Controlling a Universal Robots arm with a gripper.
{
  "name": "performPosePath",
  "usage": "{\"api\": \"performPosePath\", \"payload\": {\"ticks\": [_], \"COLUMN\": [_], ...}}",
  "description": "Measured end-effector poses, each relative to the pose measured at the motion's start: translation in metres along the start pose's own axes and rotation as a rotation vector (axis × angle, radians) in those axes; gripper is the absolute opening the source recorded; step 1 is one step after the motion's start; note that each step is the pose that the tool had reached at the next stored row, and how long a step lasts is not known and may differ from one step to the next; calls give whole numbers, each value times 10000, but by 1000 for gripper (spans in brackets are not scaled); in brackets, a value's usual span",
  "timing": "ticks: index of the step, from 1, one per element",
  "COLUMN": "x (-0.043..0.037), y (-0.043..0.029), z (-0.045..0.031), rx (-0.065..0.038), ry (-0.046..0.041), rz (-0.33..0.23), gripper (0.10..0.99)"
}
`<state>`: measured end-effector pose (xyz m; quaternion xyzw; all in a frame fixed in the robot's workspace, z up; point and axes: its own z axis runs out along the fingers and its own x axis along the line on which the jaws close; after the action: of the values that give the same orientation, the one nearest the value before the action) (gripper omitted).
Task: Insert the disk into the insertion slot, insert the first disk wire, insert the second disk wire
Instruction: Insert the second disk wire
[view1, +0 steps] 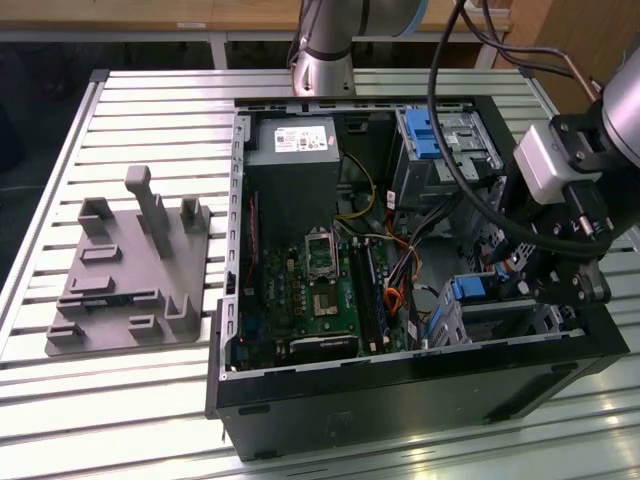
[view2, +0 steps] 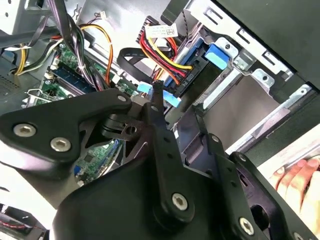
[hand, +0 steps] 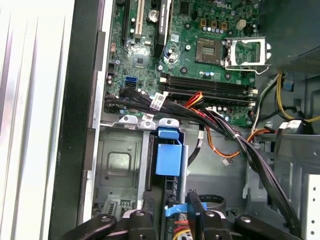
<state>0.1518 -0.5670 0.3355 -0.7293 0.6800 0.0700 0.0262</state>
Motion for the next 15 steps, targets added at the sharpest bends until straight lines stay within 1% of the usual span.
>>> {"api": "performPosePath", "payload": {"ticks": [2, 15], "x": [-18, -117], "y": [4, 36], "z": [-75, -658], "rx": [0, 13], "ry": [-2, 1], "rz": [-1, -3], "gripper": [396, 396]}}
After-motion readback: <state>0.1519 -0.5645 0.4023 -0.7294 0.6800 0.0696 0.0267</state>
